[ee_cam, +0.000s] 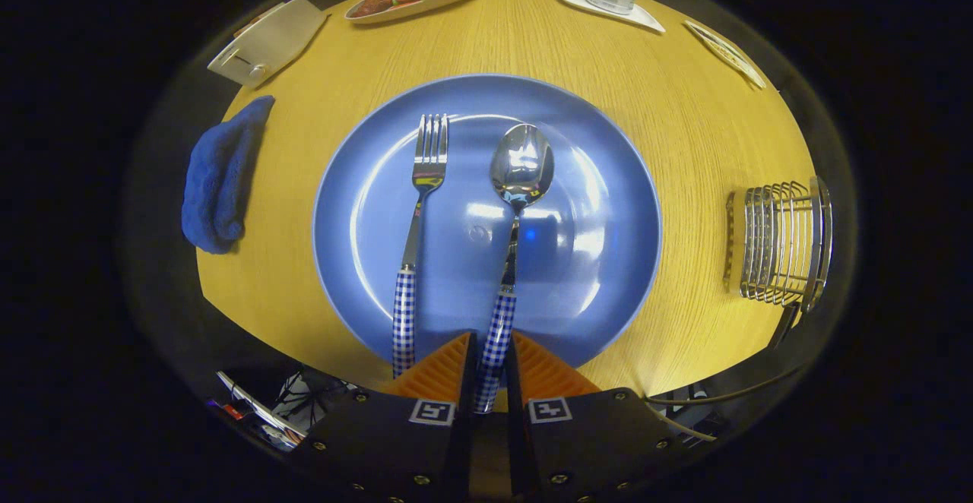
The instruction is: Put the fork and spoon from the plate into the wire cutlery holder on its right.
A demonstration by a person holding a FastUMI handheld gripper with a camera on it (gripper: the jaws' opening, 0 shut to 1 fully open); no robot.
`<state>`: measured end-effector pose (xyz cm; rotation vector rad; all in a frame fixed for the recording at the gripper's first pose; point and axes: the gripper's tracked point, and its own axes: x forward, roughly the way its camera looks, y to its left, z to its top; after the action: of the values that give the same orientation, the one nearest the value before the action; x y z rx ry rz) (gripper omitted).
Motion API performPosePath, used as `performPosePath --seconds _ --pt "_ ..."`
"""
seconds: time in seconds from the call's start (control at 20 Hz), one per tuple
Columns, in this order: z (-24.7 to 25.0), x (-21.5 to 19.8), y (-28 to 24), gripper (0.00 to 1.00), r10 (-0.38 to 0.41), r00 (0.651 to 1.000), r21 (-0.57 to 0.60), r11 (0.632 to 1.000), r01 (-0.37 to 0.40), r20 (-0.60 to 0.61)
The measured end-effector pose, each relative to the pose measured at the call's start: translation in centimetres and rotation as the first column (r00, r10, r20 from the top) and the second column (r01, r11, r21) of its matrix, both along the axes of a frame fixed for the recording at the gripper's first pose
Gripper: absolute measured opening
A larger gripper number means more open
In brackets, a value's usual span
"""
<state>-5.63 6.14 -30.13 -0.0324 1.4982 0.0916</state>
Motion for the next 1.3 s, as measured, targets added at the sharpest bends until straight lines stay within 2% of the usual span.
performPosePath --seconds 0.4,0.65,0.85,0.9,0.95,1.0,1.15,1.2,1.3 --pt "2.0 0.5 -2.6 0.21 0.098 0.995 0.013 0.995 -0.098 0.007" --pt "0.2 0.9 -2.5 0.21 0.137 0.99 0.009 0.991 -0.136 -0.043" --pt "0.0 0.9 -1.5 0.21 0.136 0.988 0.05 0.99 -0.132 -0.079" --pt "0.0 1.2 -1.3 0.3 0.131 0.988 0.054 0.99 -0.127 -0.079" --pt "-0.1 1.6 -2.1 0.33 0.118 0.99 0.012 0.993 -0.118 -0.071" --pt "-0.5 1.4 -2.8 0.15 0.117 0.991 -0.016 0.993 -0.118 -0.062" --pt "0.2 2.1 -2.9 0.14 0.107 0.992 -0.01 0.994 -0.108 -0.064" --pt "0.2 2.0 -3.0 0.04 0.114 0.991 0.004 0.993 -0.114 -0.069" --pt "0.7 1.9 -3.2 0.04 0.123 0.989 0.028 0.992 -0.121 -0.081"
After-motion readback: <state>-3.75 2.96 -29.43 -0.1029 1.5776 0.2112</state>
